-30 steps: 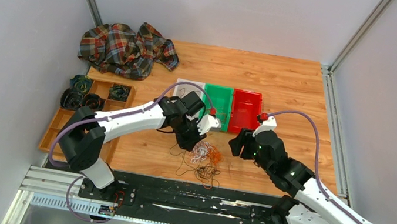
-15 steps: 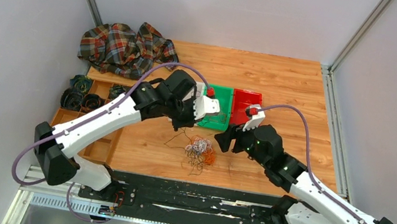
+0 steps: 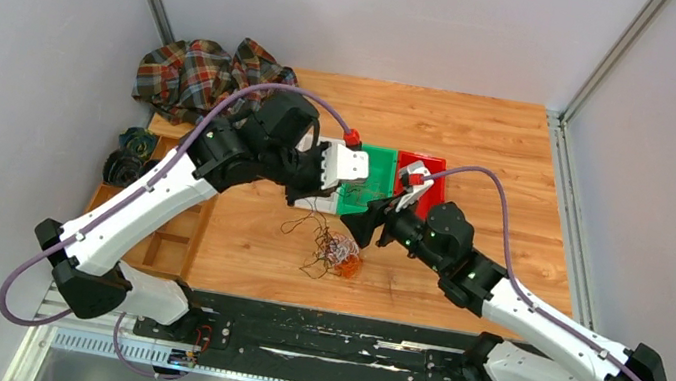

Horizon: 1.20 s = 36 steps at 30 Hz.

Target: Untangle the cables

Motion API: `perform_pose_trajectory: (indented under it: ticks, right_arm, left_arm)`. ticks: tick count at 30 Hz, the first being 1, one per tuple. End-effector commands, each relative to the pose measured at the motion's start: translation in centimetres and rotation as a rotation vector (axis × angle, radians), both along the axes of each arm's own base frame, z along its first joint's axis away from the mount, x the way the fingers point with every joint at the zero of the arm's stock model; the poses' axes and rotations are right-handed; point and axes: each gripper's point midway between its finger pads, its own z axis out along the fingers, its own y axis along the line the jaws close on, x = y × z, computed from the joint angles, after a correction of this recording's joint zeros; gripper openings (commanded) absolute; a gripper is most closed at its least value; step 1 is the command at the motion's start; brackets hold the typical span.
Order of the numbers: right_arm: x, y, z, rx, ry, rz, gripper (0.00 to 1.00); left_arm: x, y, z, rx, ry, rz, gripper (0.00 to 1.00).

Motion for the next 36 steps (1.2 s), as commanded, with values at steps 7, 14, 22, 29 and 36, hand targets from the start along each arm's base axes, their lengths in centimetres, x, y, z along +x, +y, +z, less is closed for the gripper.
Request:
perform_pose_trajectory:
  ticks: [7, 14, 22, 29, 36]
  right_arm:
    - [-1.5, 3.0, 3.4, 0.155, -0.034, 0.099, 0.72]
    - [0.3, 4.5, 2.4, 0.115, 0.021, 0.050, 0.64]
    - [1.4, 4.1, -2.3, 0.029, 0.094, -0.021, 0.38]
    - [0.8, 2.9, -5.6, -0.006, 0.156, -0.054, 0.37]
    - [0.1, 2.4, -7.7, -0.025, 0.204, -0.060, 0.38]
  left_arm:
    - [0.4, -0.6, 6.5, -0.105, -0.141, -0.028, 0.01]
    - [-0.1, -0.7, 7.4, -0.140, -0.126, -0.023, 0.00]
    - [-0.2, -0.3, 10.8, -0.201, -0.190, -0.012, 0.00]
    - [0.0, -0.1, 14.4, -0.261, -0.269, -0.005, 0.00]
    - [0.9, 0.6, 18.2, -0.294, -0.388, 0.027, 0.01]
